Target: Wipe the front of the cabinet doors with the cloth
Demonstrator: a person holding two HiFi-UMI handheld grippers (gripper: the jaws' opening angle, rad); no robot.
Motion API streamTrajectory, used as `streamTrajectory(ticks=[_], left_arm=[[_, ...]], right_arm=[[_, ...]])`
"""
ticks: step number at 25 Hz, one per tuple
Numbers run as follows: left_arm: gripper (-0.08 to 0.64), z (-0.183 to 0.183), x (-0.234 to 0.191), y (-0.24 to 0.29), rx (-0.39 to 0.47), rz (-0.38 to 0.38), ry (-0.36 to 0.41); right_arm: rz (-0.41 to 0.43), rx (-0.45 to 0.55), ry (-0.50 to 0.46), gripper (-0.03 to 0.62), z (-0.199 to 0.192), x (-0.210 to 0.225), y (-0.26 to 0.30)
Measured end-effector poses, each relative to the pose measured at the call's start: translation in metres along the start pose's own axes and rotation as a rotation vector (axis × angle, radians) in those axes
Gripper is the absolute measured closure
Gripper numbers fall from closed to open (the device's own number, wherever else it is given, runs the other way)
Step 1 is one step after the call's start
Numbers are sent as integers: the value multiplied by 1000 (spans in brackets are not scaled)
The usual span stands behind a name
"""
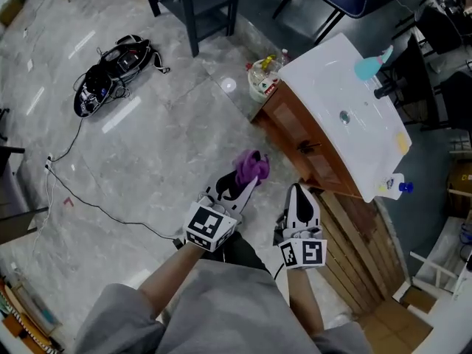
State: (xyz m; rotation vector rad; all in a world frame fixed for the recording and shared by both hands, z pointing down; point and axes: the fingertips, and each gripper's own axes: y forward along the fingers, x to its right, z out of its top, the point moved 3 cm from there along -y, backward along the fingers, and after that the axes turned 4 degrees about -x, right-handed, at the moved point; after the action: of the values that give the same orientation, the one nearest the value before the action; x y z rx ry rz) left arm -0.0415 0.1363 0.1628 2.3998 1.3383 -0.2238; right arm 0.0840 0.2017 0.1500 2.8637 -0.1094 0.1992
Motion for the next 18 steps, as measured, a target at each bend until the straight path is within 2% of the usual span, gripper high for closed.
streamTrajectory(ticks=[9,13,18], left_arm=[[459,-28,-46,43,-10,-42,-45],[459,-49,-53,71,10,-64,-37],[459,-67,-63,103,60,-62,-28]], right_arm=[[-34,-25,1,583,-18,6,53],[-20,-43,-16,583,-42,24,70],[-39,0,-9,583,-71,56,94]])
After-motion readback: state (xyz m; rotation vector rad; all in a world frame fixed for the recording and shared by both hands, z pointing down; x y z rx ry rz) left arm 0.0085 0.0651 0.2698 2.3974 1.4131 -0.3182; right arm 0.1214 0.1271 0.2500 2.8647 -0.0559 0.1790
